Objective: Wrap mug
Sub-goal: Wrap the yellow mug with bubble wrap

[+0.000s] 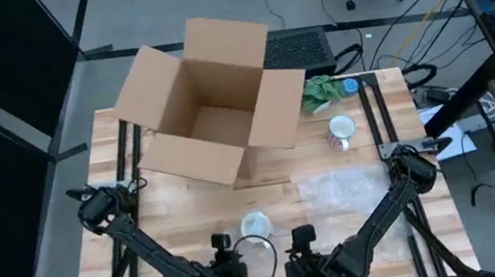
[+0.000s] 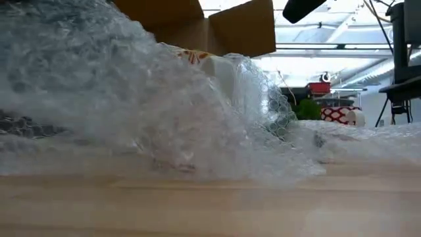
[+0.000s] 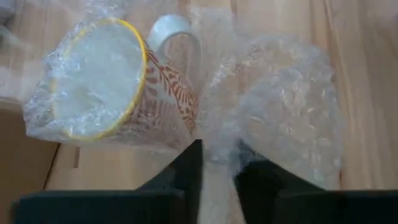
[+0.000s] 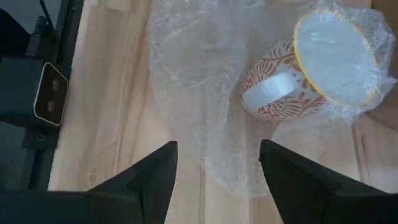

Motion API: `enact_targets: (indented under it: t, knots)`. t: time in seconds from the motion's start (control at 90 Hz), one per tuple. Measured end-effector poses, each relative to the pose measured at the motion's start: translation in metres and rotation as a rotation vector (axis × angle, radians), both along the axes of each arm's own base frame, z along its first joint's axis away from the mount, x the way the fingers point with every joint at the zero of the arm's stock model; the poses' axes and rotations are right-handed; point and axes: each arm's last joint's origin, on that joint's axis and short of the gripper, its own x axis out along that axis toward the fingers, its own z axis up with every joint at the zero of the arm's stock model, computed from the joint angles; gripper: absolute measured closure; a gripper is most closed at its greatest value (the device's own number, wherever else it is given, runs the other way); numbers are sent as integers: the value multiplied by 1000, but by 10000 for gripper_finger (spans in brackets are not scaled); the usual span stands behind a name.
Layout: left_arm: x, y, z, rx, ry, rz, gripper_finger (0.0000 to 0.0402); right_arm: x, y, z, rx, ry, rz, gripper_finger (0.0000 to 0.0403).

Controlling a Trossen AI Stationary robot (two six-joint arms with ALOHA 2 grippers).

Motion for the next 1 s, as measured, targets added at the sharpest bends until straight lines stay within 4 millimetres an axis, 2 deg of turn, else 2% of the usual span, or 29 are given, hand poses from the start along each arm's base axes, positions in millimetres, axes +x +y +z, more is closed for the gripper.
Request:
enact_targets:
  t: [0.178,0.3,0.389,0.5,0.689,0.8,0.911,1.0]
  knots:
    - [-2,-3,31,-14,-91,-18,390,0,0,0,-23,4,24,188]
    - [-3,3,45,-11,-130,-22,390,3,-4,2,-140,-32,53,188]
    - [-1,8,49,-14,-137,-7,389,9,-12,3,-241,-60,59,188]
    - [3,14,51,-16,-141,11,389,21,-27,3,-276,-16,94,188]
    - [11,24,52,20,-126,-3,389,44,-54,-7,-173,95,199,188]
    - [18,34,52,48,-113,-2,389,46,-61,-7,-106,145,225,188]
    - [27,45,52,71,-102,8,389,31,-64,4,-126,256,196,188]
    - [32,53,52,80,-93,18,389,20,-62,32,-114,217,178,188]
